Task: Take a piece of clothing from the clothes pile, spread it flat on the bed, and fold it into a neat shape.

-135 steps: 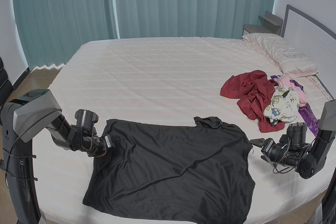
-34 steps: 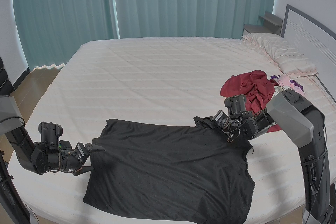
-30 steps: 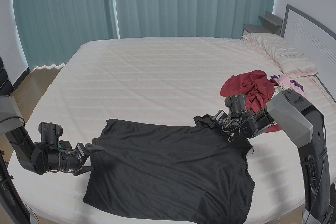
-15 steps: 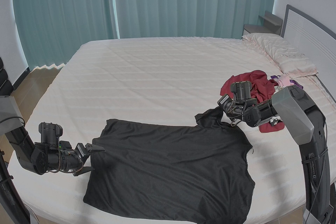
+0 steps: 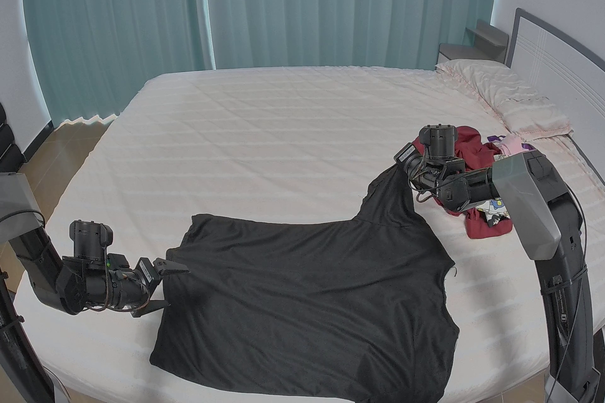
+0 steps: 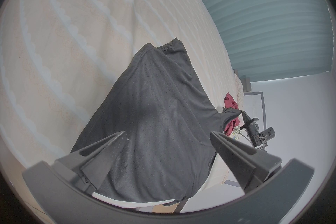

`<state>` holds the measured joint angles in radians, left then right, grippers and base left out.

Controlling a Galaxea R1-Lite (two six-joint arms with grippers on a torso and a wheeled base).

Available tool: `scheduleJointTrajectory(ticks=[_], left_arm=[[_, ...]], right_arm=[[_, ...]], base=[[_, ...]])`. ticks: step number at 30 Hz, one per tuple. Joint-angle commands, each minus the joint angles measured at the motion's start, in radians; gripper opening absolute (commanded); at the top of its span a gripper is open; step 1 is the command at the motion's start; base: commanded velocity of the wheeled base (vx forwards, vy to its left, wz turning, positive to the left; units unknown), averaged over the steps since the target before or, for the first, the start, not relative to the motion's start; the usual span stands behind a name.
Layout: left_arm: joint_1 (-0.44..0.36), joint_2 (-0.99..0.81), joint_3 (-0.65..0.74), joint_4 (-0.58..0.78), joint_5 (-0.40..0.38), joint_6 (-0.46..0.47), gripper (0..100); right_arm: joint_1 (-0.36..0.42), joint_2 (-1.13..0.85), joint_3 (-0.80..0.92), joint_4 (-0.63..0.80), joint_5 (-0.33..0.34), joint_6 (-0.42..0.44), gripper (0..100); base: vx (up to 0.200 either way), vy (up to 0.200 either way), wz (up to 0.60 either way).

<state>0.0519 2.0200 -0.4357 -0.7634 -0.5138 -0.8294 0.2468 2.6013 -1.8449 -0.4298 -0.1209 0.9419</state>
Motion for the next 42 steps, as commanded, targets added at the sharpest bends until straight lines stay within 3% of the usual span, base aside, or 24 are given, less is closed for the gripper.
scheduleJointTrajectory(ticks=[1, 15, 16, 27, 42], left_arm=[[0.000, 0.003, 0.000, -0.001, 0.000, -0.001, 100], [0.000, 0.002, 0.000, -0.001, 0.000, -0.001, 100], [0.000, 0.002, 0.002, -0.001, 0.000, -0.001, 100], [0.000, 0.003, 0.002, -0.001, 0.000, -0.001, 100], [-0.001, 0.003, 0.002, -0.001, 0.000, 0.001, 100]], right_arm=[[-0.001, 0.022, -0.019, -0.001, 0.000, -0.011, 0], [-0.011, 0.054, -0.112, 0.008, -0.025, -0.058, 0], [-0.011, 0.057, -0.112, 0.005, -0.025, -0.064, 100], [-0.026, 0.083, -0.097, 0.017, -0.026, -0.100, 100], [-0.078, 0.079, 0.133, 0.028, 0.001, -0.336, 100]], base=[[0.000, 0.000, 0.00], [0.000, 0.000, 0.00], [0.000, 0.000, 0.00], [0.000, 0.000, 0.00], [0.000, 0.000, 0.00]])
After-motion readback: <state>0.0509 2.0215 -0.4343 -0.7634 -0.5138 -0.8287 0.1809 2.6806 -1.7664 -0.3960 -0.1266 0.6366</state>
